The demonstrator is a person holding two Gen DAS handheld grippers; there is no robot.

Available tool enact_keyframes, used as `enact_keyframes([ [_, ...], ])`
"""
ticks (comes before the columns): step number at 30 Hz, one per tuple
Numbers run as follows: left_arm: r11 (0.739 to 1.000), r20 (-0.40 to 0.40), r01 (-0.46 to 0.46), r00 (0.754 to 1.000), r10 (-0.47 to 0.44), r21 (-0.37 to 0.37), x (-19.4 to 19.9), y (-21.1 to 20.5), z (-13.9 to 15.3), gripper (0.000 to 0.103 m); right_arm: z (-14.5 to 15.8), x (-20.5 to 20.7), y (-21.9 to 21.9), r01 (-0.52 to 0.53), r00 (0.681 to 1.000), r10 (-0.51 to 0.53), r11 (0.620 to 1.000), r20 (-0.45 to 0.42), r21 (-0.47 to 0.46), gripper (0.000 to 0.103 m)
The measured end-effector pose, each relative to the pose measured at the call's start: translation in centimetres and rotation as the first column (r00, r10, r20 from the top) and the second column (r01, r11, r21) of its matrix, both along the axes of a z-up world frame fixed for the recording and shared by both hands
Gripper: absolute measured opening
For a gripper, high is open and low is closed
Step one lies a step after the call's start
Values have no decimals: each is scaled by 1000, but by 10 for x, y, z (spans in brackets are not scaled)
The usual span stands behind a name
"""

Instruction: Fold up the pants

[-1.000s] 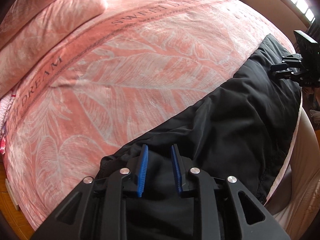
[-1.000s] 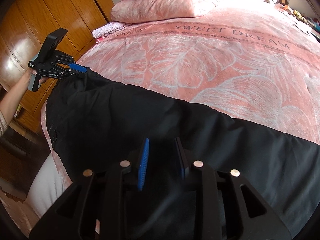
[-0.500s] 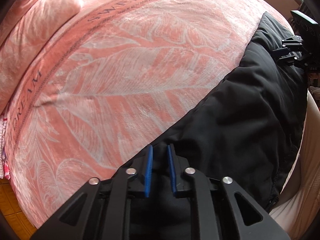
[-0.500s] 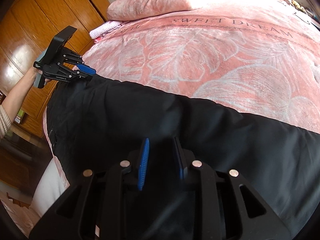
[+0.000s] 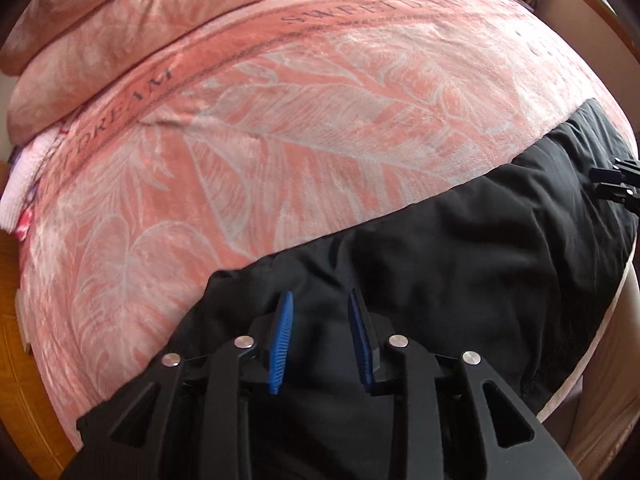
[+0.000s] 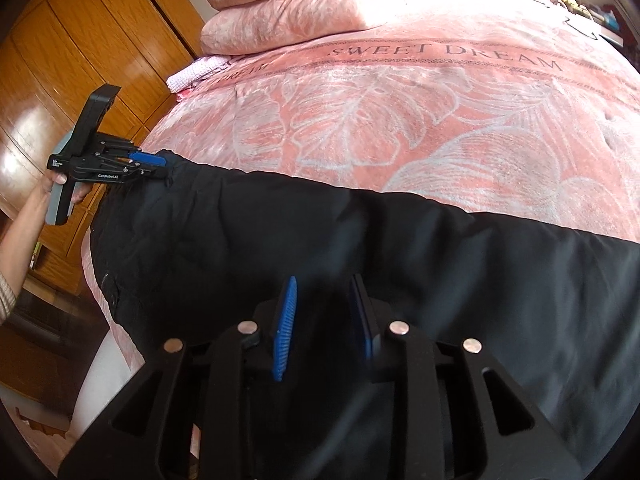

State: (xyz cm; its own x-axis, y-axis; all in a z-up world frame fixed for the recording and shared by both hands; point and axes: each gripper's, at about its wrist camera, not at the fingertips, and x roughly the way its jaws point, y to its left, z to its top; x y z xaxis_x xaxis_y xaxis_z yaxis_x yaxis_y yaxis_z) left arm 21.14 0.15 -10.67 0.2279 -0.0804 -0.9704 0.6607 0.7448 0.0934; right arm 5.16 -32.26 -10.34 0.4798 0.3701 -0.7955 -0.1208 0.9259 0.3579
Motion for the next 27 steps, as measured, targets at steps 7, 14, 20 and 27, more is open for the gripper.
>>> enact_keyframes([
  [7, 843, -73, -513, 858, 509, -162, -84, 115, 17, 45, 5, -27, 47, 37, 999, -38, 999, -13, -35, 28],
  [14, 576, -214, -776, 627, 749, -257, -158, 210, -2, 33, 15, -46, 83, 37, 999, -38, 999, -9, -33, 31],
  [20, 304, -477, -876, 463, 747, -375, -164, 254, -32, 30, 17, -61, 85, 71, 997, -72, 996, -31, -46, 31],
  [27, 282, -459, -878, 449, 767, -388, -162, 256, -35, 17, 15, -68, 77, 124, 991, -128, 989, -47, -84, 37],
])
